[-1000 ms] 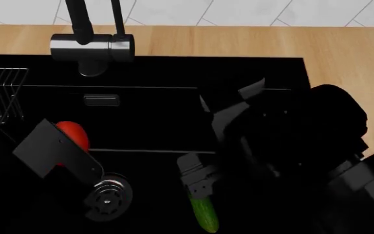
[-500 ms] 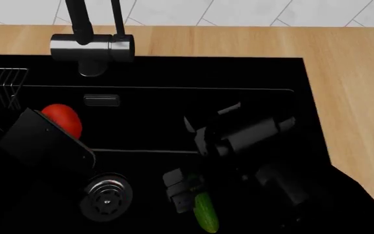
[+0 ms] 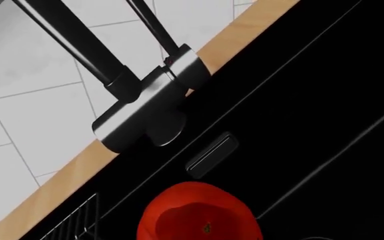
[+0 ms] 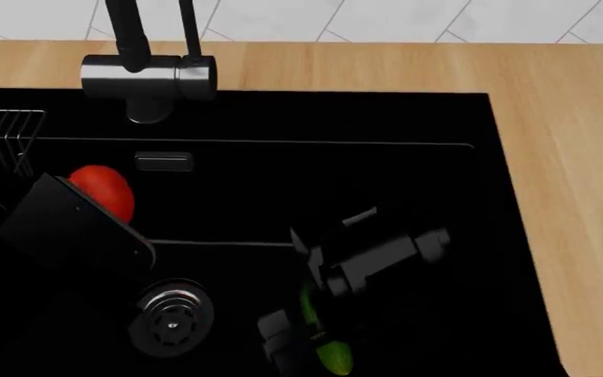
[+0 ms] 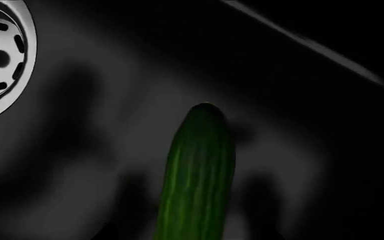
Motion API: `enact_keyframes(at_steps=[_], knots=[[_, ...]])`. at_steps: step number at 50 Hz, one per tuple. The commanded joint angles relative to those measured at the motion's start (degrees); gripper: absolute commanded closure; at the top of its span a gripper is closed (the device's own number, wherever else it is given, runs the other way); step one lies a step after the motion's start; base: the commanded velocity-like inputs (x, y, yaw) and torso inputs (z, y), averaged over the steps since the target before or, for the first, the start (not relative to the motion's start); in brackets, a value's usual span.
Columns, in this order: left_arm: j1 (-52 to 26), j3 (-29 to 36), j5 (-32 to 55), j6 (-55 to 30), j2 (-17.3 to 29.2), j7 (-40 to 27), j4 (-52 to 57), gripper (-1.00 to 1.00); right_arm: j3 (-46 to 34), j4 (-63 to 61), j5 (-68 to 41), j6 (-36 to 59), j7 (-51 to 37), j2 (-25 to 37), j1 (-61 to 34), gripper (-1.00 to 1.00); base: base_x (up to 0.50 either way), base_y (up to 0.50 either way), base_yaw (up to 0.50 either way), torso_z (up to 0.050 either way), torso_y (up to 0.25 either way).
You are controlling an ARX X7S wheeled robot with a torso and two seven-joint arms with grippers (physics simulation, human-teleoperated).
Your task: Pick the vegetables from the sink and place them on the cutting board.
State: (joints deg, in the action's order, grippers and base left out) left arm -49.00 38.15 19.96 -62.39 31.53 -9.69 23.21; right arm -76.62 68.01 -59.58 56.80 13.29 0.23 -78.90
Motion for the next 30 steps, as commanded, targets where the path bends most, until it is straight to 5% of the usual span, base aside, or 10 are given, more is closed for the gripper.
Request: enact_keyframes(at_steps=[1,10,11,24,30], knots=[[5.3,-10.8,0.4,0.5,-6.7,-1.9,3.1,1.0,-3.1,1.0,-2.5,0.0,0.8,-0.2,0.4,-1.0,0.02,0.01,-0.01,-0.024,-0.03],[5.5,-10.6,0.4,0.9,-6.7,-2.1,2.9,1.0,-4.8,1.8,-3.8,-1.1,0.8,-0.2,1.7,-1.0,0.02,0.01,0.0,-0.026,-0.025],[5.5,-10.5,0.4,0.9,-6.7,-2.1,2.9,1.0,-5.2,1.7,-3.7,-1.0,0.5,-0.2,1.7,1.0,0.02,0.01,0.0,-0.027,-0.024],[5.9,-10.5,0.5,1.9,-6.3,-2.1,3.6,1.0,-6.3,1.2,-4.4,-1.0,-0.3,-0.2,-0.5,1.0,0.02,0.01,0.0,-0.027,-0.024],[7.5,-12.2,0.1,7.0,-6.4,-2.4,4.2,1.0,-0.8,-17.4,-10.8,6.0,-14.2,8.6,-3.7,1.0,0.02,0.01,0.0,-0.027,-0.023]])
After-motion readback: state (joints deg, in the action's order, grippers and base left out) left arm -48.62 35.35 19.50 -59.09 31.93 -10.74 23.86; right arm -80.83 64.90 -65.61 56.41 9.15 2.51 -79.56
